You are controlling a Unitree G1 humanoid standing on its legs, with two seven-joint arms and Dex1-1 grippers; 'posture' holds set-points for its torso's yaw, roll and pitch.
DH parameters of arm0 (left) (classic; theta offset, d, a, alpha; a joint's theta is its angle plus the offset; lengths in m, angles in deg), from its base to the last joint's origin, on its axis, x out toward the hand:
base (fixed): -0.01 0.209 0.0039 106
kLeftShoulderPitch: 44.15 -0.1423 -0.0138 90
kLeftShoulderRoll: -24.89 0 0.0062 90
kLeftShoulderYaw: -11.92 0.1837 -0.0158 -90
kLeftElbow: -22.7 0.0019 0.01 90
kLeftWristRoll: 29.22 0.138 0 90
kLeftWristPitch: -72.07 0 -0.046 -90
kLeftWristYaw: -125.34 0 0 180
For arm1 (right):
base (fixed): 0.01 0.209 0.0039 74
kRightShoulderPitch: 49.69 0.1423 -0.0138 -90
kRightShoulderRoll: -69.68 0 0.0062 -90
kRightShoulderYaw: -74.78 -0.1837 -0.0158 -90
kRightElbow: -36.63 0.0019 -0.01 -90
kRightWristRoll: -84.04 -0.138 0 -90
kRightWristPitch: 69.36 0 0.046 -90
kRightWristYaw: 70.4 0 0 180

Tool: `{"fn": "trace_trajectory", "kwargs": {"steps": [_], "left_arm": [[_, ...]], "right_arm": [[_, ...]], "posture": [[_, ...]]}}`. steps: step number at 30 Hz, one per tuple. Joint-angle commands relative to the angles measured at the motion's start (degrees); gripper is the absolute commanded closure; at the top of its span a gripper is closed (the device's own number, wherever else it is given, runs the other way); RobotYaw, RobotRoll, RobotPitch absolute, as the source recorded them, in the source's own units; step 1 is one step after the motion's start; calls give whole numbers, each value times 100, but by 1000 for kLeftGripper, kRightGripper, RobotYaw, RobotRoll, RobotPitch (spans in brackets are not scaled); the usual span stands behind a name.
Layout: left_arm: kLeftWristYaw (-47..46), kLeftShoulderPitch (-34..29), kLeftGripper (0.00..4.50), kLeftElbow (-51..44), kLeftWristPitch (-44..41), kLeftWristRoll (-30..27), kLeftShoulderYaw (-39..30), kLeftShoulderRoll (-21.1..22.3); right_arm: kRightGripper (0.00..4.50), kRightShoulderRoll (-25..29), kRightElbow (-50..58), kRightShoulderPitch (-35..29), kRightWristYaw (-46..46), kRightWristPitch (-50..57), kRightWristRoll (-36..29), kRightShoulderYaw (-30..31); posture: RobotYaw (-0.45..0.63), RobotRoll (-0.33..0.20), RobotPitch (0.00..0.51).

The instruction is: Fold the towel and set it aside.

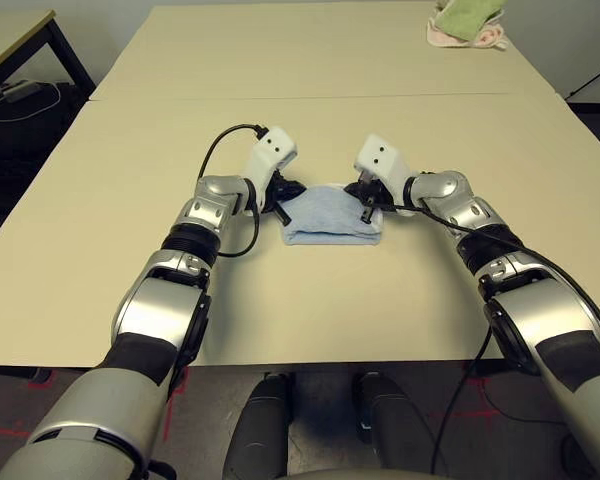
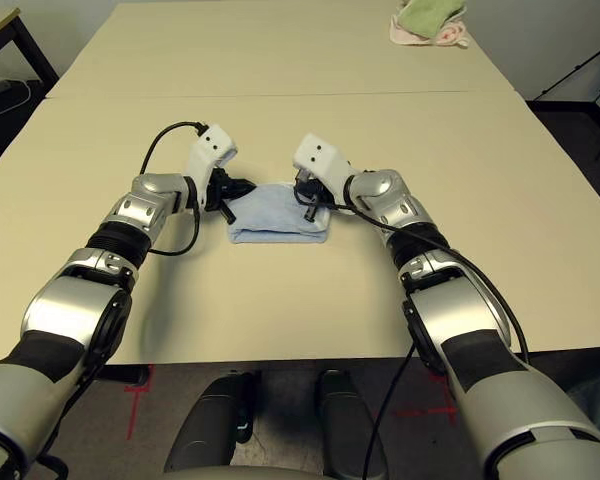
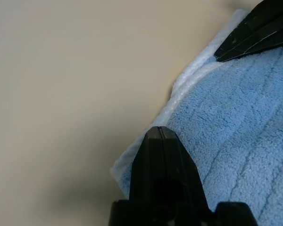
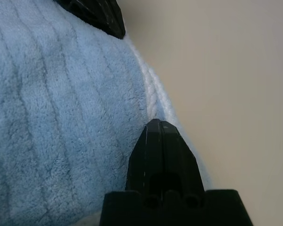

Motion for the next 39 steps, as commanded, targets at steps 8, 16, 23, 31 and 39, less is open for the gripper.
{"fn": "trace_trajectory", "kwargs": {"steps": [8, 16, 23, 31, 39], "left_arm": [[737, -108, 4478, -327, -126, -257, -242, 337], [1494, -375, 3537, -1747, -844, -988, -670, 695], [1334, -1168, 812, -3021, -1316, -1452, -1043, 955], [1823, -2141, 32, -3853, -708, -1714, -1026, 1294], [2304, -2531, 32, -4131, -675, -2081, -992, 1370]], "right_arm": [[4500, 125, -38, -110, -267, 21, -1022, -985], [3410, 529, 546, -365, -1127, 595, -2068, -1784], [738, 772, 1847, -1133, -869, 3383, -3276, -2529], [2, 831, 2970, -1823, -476, 4642, -3798, -2611], [2, 988, 2914, -1915, -480, 4645, -3424, -1987]], "posture": [[62, 0, 148], [65, 0, 136], [58, 0, 136], [58, 0, 138], [58, 0, 142]]}}
